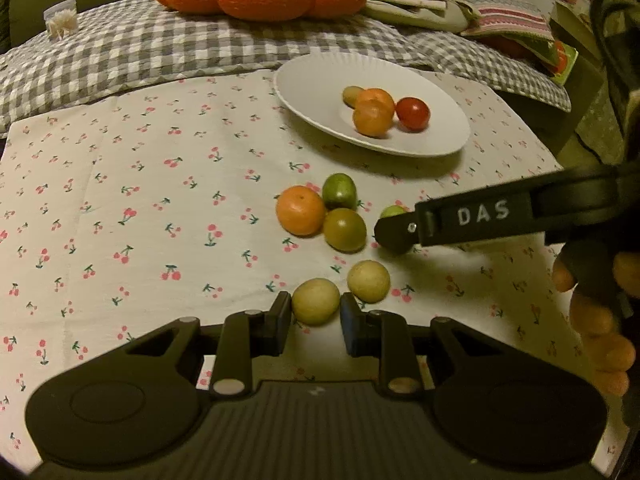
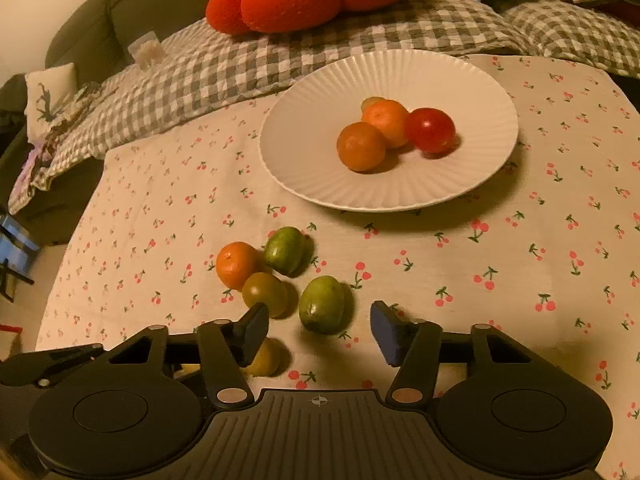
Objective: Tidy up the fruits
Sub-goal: 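Grasp a green lime with the right tool while the left tool holds its fruit, then carry the yellow fruit and lime onto the white plate and open both tools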
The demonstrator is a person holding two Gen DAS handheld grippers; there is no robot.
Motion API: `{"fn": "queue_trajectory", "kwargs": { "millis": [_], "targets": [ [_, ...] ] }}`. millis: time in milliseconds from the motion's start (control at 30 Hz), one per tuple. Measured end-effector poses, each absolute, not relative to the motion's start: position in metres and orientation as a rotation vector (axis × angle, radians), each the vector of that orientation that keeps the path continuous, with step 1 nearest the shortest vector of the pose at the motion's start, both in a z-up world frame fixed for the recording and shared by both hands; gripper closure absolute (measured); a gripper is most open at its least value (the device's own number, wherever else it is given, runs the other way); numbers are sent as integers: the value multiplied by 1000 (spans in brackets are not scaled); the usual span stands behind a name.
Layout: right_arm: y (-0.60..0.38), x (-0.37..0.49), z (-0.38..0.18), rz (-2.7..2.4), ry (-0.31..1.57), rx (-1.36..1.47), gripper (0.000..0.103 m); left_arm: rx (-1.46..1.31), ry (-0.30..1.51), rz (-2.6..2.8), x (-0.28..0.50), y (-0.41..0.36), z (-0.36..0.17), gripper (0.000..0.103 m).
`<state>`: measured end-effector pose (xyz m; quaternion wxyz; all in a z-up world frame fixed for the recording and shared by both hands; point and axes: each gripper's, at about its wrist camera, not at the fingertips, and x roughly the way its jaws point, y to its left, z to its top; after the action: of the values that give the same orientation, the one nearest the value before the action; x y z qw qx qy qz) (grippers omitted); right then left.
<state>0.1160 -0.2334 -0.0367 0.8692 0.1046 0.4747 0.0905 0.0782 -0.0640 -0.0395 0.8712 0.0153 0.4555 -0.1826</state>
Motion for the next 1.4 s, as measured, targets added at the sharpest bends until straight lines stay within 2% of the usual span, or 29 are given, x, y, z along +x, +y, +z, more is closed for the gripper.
{"fn": "queue_trajectory", "kwargs": {
  "millis": [133,233,1400],
  "targets": [
    [-230,122,-44,178,997,202,64,24,955,-370,80,-61,-39,78],
    [-228,125,-48,167,994,187,78,21,951,-363,80,-59,-38,78],
    [-275,117,15,149,846,350,78,8,806,-303,109,-70,-5,78]
  ]
}}
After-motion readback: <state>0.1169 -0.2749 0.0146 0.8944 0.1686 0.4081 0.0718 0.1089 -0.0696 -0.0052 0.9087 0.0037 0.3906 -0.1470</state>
